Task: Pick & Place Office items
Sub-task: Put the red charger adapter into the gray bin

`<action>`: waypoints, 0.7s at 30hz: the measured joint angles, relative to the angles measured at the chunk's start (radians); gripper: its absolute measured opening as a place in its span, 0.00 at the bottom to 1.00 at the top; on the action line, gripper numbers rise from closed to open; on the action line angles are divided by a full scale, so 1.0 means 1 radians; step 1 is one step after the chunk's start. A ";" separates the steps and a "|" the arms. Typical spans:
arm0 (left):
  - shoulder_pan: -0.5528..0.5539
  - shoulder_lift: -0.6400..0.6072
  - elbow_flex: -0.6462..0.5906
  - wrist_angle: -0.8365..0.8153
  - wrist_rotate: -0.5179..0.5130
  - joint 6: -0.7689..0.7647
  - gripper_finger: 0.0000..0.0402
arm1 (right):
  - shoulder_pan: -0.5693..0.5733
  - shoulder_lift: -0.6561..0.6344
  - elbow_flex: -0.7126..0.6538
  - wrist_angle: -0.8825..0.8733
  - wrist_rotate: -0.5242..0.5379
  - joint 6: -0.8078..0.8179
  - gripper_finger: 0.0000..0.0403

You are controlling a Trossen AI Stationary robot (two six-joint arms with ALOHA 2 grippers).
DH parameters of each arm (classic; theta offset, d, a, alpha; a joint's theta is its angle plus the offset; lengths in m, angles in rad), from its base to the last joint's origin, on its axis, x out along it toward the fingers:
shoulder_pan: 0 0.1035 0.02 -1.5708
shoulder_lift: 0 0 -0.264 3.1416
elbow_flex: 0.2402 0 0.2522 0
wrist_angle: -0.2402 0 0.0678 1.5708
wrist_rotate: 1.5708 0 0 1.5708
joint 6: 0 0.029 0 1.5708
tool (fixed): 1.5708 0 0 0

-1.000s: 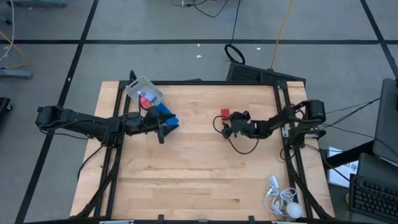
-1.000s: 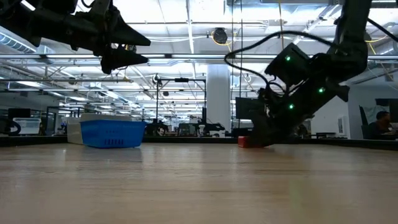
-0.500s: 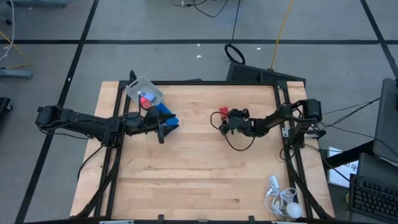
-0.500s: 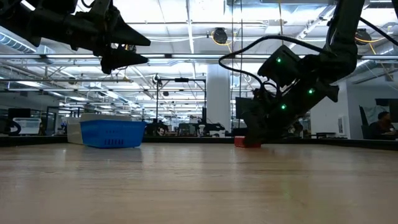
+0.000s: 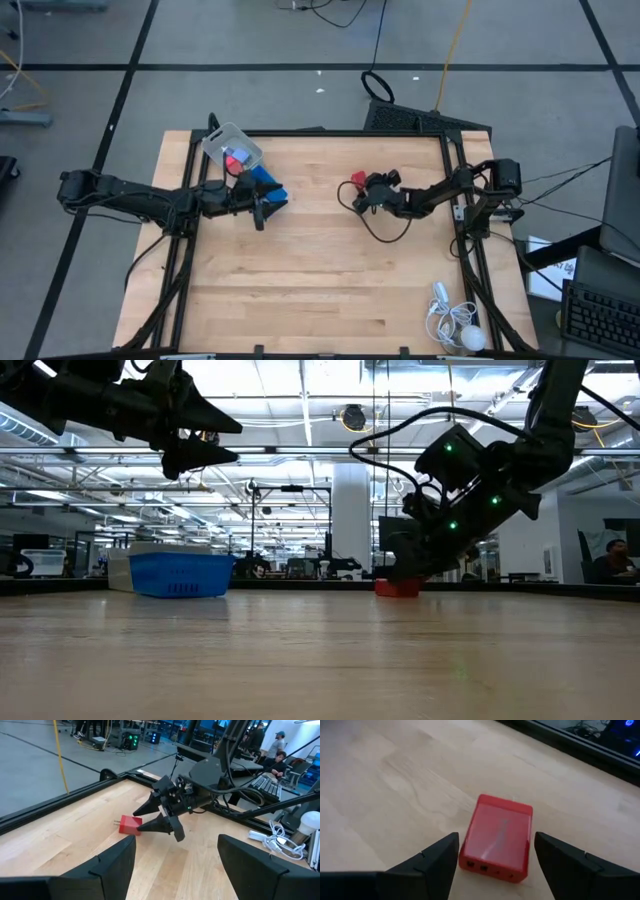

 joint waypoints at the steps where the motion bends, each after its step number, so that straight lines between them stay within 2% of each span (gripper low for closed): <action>1: 0.000 0.000 0.000 0.000 0.000 0.000 0.71 | -0.003 0.000 0.000 -0.003 0.000 -0.016 0.62; 8: 0.000 0.000 0.000 0.000 0.000 0.000 0.71 | -0.017 0.000 0.000 -0.007 -0.053 -0.012 0.62; 21: 0.000 0.000 0.000 0.002 -0.003 -0.003 0.71 | -0.018 0.062 -0.001 0.033 -0.023 0.024 0.62</action>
